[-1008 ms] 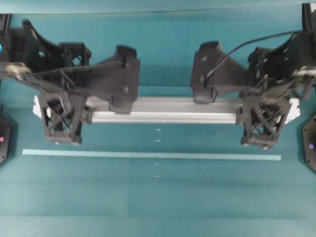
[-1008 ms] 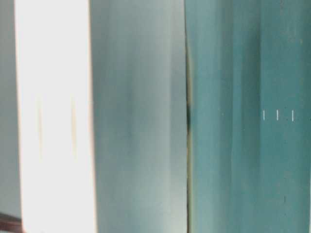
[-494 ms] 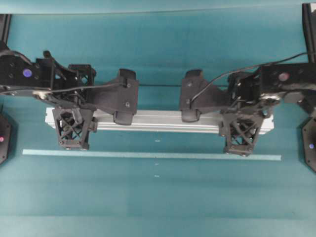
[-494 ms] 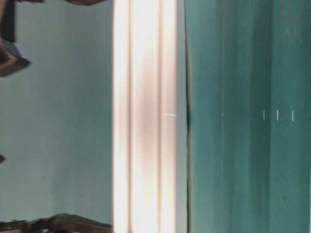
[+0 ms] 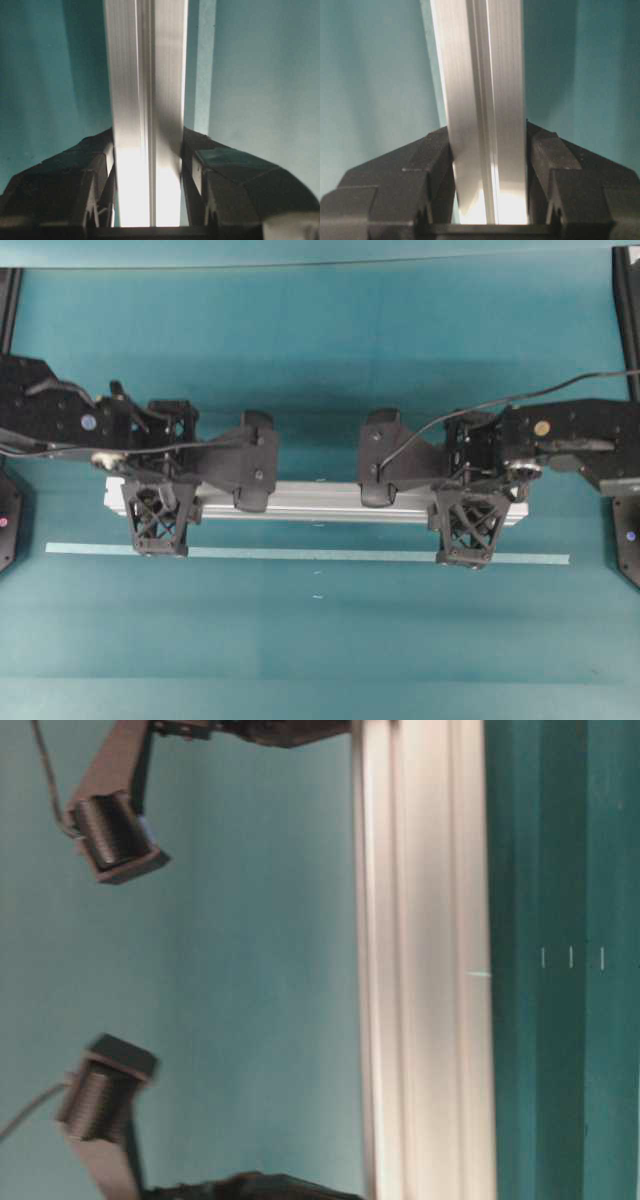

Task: Lift the metal rail with both hands.
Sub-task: 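Move both grippers inward, bringing the held rail toward the table center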

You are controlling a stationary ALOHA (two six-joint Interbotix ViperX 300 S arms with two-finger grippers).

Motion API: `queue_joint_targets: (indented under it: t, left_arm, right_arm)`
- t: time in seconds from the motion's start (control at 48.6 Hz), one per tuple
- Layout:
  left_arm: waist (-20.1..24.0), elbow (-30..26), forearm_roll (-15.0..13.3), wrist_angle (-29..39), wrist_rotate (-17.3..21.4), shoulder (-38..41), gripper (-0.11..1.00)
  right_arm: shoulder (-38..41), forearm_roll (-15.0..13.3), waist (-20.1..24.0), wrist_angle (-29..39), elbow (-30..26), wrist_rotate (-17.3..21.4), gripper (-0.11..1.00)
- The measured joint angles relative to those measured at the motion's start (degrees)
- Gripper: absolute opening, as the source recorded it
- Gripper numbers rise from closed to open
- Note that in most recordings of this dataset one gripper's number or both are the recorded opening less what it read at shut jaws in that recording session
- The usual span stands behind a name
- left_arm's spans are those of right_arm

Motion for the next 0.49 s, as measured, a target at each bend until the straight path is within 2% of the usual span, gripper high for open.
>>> queue_joint_targets:
  t: [0.185,0.494]
  left_arm:
    - [-0.1,2.5,0.0,-3.5,-1.5,0.3,0.31]
    - [-0.4,2.9,0.0,-4.8,-3.0,2.0,0.31]
  right_arm:
    - [0.9,0.0,0.1,-4.0,2.5,-0.2,0.4]
    - [1.7,0.0,0.7,-9.7,5.5,-0.3,0.4]
